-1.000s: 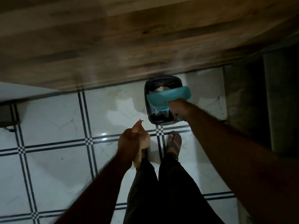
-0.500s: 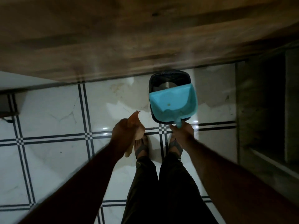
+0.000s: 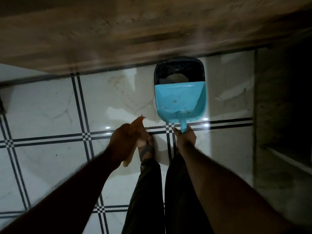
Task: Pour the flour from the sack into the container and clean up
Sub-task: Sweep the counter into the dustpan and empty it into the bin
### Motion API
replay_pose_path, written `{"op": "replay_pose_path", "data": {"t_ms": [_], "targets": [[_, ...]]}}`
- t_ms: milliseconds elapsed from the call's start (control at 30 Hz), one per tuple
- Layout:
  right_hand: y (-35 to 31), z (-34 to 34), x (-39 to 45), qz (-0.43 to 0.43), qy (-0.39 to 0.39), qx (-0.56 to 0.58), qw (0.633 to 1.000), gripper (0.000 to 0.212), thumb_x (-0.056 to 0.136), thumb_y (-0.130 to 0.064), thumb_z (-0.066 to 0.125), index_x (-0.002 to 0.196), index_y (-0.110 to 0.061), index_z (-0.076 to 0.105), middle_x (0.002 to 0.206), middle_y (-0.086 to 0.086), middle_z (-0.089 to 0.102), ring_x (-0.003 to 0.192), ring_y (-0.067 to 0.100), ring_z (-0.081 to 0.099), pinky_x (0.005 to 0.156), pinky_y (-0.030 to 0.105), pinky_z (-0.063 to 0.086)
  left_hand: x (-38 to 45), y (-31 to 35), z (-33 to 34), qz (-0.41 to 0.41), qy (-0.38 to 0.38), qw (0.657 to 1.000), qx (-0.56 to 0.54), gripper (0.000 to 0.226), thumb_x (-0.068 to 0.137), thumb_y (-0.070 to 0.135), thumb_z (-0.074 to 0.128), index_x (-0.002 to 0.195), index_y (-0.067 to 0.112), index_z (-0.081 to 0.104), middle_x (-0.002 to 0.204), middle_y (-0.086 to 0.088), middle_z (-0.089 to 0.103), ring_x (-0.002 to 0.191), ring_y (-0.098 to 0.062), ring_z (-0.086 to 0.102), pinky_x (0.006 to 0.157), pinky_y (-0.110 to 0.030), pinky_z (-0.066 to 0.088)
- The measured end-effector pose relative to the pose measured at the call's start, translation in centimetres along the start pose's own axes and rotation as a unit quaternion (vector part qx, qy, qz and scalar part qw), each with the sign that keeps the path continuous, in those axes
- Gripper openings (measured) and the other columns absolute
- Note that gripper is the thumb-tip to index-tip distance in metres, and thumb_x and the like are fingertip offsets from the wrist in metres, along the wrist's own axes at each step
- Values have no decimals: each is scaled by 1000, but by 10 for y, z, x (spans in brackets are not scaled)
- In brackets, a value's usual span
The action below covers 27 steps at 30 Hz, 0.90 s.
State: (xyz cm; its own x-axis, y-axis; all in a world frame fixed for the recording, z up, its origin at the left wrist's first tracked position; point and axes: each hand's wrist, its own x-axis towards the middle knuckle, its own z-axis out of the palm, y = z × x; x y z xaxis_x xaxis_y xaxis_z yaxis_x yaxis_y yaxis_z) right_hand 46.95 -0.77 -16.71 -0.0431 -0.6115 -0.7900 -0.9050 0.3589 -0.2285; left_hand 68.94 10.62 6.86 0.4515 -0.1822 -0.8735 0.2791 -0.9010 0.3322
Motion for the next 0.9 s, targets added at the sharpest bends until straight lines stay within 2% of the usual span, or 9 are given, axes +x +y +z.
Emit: {"op": "replay_pose_path", "data": {"t_ms": [167, 367, 467, 533, 600, 667, 767, 833, 900], "targets": [[4, 10, 14, 16, 13, -52, 998, 47, 68, -84, 63, 80, -40, 52, 77, -11, 70, 75, 19, 71, 76, 43, 65, -2, -10, -4, -17, -4, 1000, 9, 24, 104, 42, 61, 109, 21, 71, 104, -6, 76, 97, -27, 74, 95, -59, 61], [-11, 9, 25, 51, -47, -139, 988, 47, 76, -66, 76, 98, -27, 62, 82, -2, 72, 76, 24, 73, 72, 46, 66, -8, 3, -17, 6, 6, 1000, -26, 14, 105, 28, 66, 109, 17, 72, 109, -10, 77, 100, -30, 75, 95, -55, 62], [-53, -27, -27, 88, -36, -157, 983, 60, 79, -53, 84, 122, -17, 60, 109, 7, 69, 98, 30, 69, 83, 50, 63, -18, 16, -27, 33, -24, 993, -112, 27, 109, 24, 60, 115, 3, 76, 113, -18, 80, 86, -22, 79, 71, -34, 66], [-73, -53, -61, 74, 12, -186, 980, 64, 90, -50, 76, 136, -12, 54, 132, 12, 60, 120, 34, 59, 99, 51, 54, -40, 30, -35, 42, -38, 984, -166, 36, 112, 32, 57, 126, 4, 73, 119, -18, 79, 86, -21, 81, 69, -36, 67], [-90, -78, -95, 25, 26, -126, 991, 61, 95, -58, 64, 139, -16, 56, 139, 10, 61, 127, 34, 59, 105, 50, 51, -65, 50, -39, 50, -83, 972, -213, 44, 105, 47, 63, 134, 14, 68, 128, -11, 77, 103, -27, 80, 90, -53, 65], [-108, -108, -137, -11, -75, 89, 993, 72, 87, -83, 54, 128, -25, 65, 129, 2, 71, 120, 28, 67, 103, 49, 52, -101, 80, -46, 58, -129, 954, -264, 48, 86, 46, 79, 125, 20, 67, 123, -7, 77, 99, -25, 79, 93, -51, 63], [-138, -170, -218, 15, -294, 403, 866, 84, 95, -84, 38, 135, -17, 68, 139, 14, 70, 128, 33, 66, 113, 55, 47, -156, 122, -51, 75, -211, 922, -316, 51, 97, 40, 67, 138, 10, 62, 131, -17, 74, 115, -33, 75, 95, -45, 62], [-158, -229, -273, -12, -327, 486, 810, 84, 99, -77, 43, 154, -14, 54, 156, 25, 53, 141, 39, 54, 117, 56, 43, -192, 143, -52, 102, -236, 917, -304, 45, 107, 27, 56, 146, 5, 58, 135, -20, 71, 120, -35, 70, 97, -46, 60], [-163, -283, -313, -51, -353, 531, 768, 99, 90, -72, 65, 161, -7, 41, 159, 30, 45, 142, 45, 45, 112, 53, 43, -228, 171, -47, 138, -259, 919, -262, 30, 106, 10, 59, 135, 7, 66, 124, -17, 75, 113, -32, 71, 92, -43, 60]]}}
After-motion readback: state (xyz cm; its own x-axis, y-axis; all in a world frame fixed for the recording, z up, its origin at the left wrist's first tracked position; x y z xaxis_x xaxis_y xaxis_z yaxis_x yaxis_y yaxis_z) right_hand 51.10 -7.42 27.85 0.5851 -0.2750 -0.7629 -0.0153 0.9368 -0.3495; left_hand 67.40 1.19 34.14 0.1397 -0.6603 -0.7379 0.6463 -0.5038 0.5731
